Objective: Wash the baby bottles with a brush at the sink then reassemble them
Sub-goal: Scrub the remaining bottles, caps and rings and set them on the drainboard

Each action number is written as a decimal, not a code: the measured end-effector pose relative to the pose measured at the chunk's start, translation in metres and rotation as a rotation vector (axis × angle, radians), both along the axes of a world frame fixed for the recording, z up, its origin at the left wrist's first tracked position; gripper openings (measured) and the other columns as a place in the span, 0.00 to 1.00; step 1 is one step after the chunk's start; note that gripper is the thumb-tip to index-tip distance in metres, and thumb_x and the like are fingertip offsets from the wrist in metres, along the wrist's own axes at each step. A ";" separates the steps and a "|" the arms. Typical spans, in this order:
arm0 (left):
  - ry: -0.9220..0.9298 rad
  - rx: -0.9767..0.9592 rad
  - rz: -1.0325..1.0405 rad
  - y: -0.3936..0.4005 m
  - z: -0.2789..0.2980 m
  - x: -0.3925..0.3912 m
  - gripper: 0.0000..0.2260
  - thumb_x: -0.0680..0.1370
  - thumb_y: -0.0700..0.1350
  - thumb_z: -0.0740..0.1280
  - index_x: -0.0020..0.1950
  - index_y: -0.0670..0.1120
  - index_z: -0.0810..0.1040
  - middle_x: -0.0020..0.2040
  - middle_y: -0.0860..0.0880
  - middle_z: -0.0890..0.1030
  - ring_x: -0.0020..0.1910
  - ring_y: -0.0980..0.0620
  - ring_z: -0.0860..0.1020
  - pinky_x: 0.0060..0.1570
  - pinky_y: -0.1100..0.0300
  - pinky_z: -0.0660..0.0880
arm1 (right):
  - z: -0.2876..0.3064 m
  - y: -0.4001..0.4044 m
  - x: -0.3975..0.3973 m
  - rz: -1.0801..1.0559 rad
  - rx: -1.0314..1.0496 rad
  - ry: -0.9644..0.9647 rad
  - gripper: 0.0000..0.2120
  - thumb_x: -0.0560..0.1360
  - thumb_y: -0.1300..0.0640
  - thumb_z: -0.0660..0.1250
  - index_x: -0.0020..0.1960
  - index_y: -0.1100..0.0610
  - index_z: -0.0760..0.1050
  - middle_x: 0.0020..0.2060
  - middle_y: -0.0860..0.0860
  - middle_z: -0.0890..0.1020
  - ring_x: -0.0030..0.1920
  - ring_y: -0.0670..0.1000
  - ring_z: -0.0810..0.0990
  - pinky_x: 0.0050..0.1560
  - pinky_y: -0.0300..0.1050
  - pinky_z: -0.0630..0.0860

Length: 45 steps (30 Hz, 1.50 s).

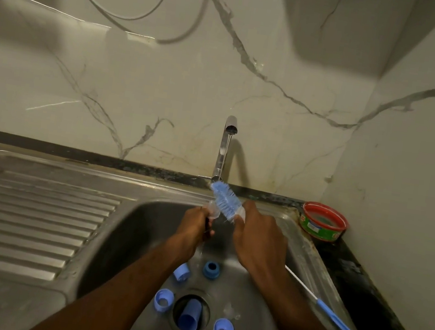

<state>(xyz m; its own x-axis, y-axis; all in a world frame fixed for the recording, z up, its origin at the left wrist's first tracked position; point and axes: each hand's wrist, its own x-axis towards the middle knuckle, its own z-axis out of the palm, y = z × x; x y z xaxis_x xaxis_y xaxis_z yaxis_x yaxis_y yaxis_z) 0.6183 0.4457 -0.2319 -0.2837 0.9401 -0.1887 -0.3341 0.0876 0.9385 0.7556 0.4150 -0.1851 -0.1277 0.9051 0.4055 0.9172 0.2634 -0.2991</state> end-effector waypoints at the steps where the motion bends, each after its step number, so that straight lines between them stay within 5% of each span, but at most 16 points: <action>1: 0.019 0.006 0.007 0.000 0.000 0.001 0.08 0.84 0.43 0.60 0.54 0.43 0.78 0.43 0.45 0.78 0.42 0.49 0.76 0.43 0.58 0.75 | -0.002 -0.003 -0.003 0.034 0.009 -0.006 0.20 0.82 0.48 0.64 0.72 0.48 0.65 0.59 0.52 0.81 0.54 0.50 0.81 0.47 0.43 0.77; 6: 0.266 0.036 -0.034 -0.001 -0.001 0.004 0.11 0.85 0.47 0.60 0.60 0.44 0.78 0.56 0.41 0.81 0.54 0.43 0.81 0.53 0.52 0.80 | -0.002 -0.001 -0.010 0.048 0.045 -0.010 0.19 0.82 0.48 0.63 0.71 0.47 0.66 0.58 0.51 0.81 0.53 0.50 0.81 0.45 0.43 0.74; 11: 0.295 0.044 -0.067 -0.002 0.001 0.002 0.11 0.84 0.48 0.61 0.60 0.45 0.78 0.55 0.40 0.80 0.52 0.45 0.79 0.48 0.54 0.78 | 0.002 0.006 0.004 -0.035 -0.008 -0.021 0.16 0.82 0.48 0.63 0.68 0.49 0.69 0.56 0.52 0.82 0.52 0.52 0.81 0.49 0.47 0.77; 16: 0.289 -0.026 -0.007 0.001 -0.001 0.002 0.08 0.85 0.47 0.60 0.54 0.46 0.78 0.54 0.40 0.81 0.55 0.41 0.80 0.58 0.46 0.79 | 0.001 -0.002 -0.001 0.059 0.039 -0.033 0.22 0.83 0.47 0.62 0.74 0.47 0.63 0.60 0.52 0.80 0.55 0.51 0.81 0.49 0.43 0.77; 20: 0.358 0.072 -0.061 -0.003 0.000 0.002 0.09 0.85 0.47 0.60 0.57 0.45 0.77 0.50 0.43 0.78 0.47 0.46 0.77 0.51 0.51 0.77 | 0.000 0.003 -0.004 0.039 0.020 -0.051 0.19 0.82 0.48 0.62 0.72 0.47 0.65 0.58 0.52 0.81 0.54 0.52 0.81 0.53 0.50 0.79; 24: 0.379 0.069 -0.054 -0.003 -0.001 -0.001 0.10 0.85 0.47 0.60 0.57 0.44 0.77 0.49 0.43 0.78 0.46 0.47 0.77 0.46 0.55 0.76 | 0.004 0.004 0.007 -0.014 0.023 -0.057 0.18 0.82 0.48 0.62 0.70 0.47 0.66 0.57 0.51 0.82 0.52 0.51 0.81 0.48 0.46 0.78; 29: 0.332 -0.049 0.013 0.001 0.000 -0.003 0.09 0.84 0.48 0.61 0.53 0.45 0.78 0.52 0.40 0.81 0.50 0.43 0.80 0.55 0.47 0.79 | 0.000 -0.008 -0.003 0.095 0.095 -0.060 0.21 0.82 0.46 0.61 0.74 0.46 0.63 0.58 0.52 0.82 0.53 0.51 0.82 0.47 0.45 0.77; 35: 0.414 0.084 -0.034 -0.004 0.000 -0.004 0.10 0.85 0.48 0.59 0.57 0.46 0.78 0.50 0.43 0.80 0.45 0.49 0.78 0.44 0.56 0.75 | 0.001 0.000 -0.003 0.002 0.065 -0.069 0.17 0.82 0.47 0.62 0.70 0.46 0.66 0.55 0.51 0.82 0.50 0.51 0.81 0.44 0.46 0.75; 45: 0.361 0.045 0.005 -0.005 0.002 -0.002 0.09 0.85 0.47 0.59 0.52 0.46 0.77 0.48 0.42 0.80 0.44 0.48 0.77 0.48 0.53 0.77 | -0.003 -0.008 -0.006 0.046 0.048 -0.043 0.21 0.83 0.46 0.62 0.74 0.46 0.63 0.58 0.51 0.81 0.53 0.50 0.81 0.46 0.44 0.75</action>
<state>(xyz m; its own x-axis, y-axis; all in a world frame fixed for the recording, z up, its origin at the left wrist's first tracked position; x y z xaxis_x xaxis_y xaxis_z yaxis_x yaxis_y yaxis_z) 0.6168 0.4409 -0.2299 -0.3289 0.9438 -0.0337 0.0192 0.0423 0.9989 0.7496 0.4066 -0.1883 -0.1872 0.8776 0.4414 0.9155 0.3188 -0.2456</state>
